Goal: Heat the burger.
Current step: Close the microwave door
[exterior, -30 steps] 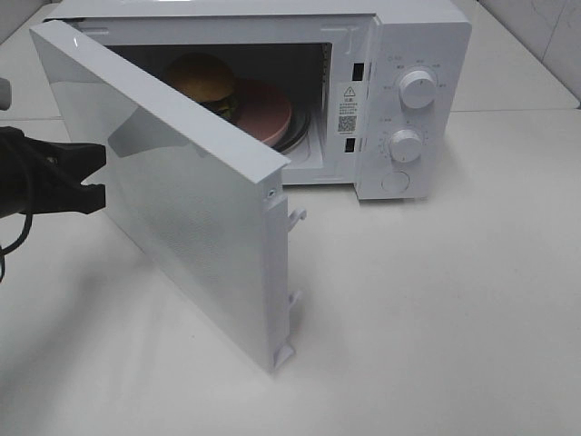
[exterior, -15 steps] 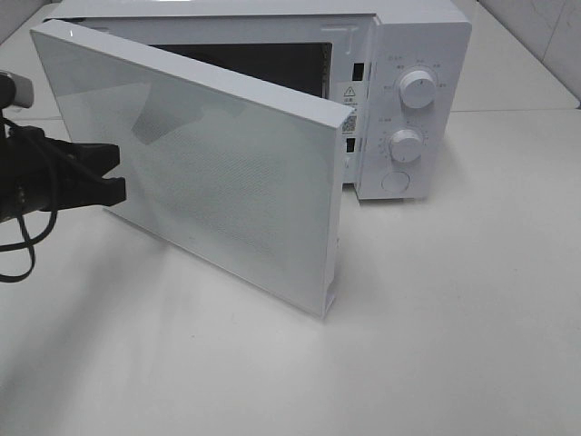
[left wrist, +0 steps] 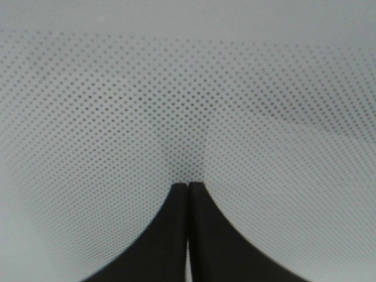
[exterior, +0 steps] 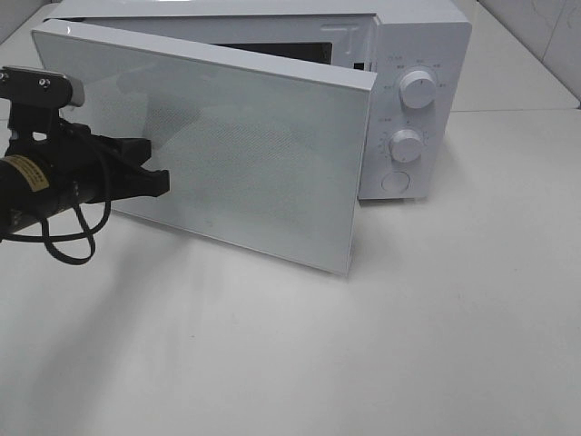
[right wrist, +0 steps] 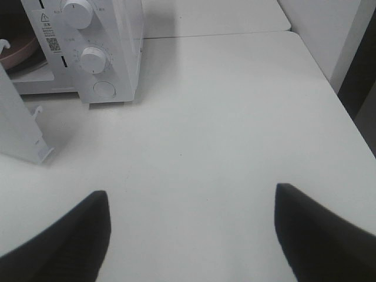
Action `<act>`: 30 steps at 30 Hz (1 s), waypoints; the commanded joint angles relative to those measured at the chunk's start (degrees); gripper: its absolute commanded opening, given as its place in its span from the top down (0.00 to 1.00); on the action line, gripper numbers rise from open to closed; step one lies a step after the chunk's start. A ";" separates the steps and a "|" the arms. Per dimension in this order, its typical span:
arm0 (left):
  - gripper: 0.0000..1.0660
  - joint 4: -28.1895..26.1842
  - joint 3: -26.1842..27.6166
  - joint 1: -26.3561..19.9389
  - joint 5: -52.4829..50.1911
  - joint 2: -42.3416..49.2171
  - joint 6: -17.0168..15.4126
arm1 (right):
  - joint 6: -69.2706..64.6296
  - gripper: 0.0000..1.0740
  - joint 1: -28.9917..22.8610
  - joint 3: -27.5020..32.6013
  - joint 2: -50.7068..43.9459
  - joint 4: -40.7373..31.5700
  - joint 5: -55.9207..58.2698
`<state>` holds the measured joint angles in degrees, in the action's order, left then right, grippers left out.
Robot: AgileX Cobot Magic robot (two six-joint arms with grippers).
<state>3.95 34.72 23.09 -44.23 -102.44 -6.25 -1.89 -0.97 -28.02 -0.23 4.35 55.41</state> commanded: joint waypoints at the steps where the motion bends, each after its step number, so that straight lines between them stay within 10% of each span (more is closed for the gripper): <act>1: 1.00 -2.86 2.18 1.66 -1.72 -0.92 0.17 | -0.17 0.29 0.34 0.06 -1.66 -0.17 -0.17; 30: 1.00 -16.44 11.86 6.99 -1.55 -5.61 4.24 | -0.23 0.29 0.34 0.06 -1.66 -0.17 -0.17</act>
<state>-9.40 44.98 30.14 -43.26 -108.23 -2.46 -1.89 -0.97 -28.02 -0.23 4.35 55.41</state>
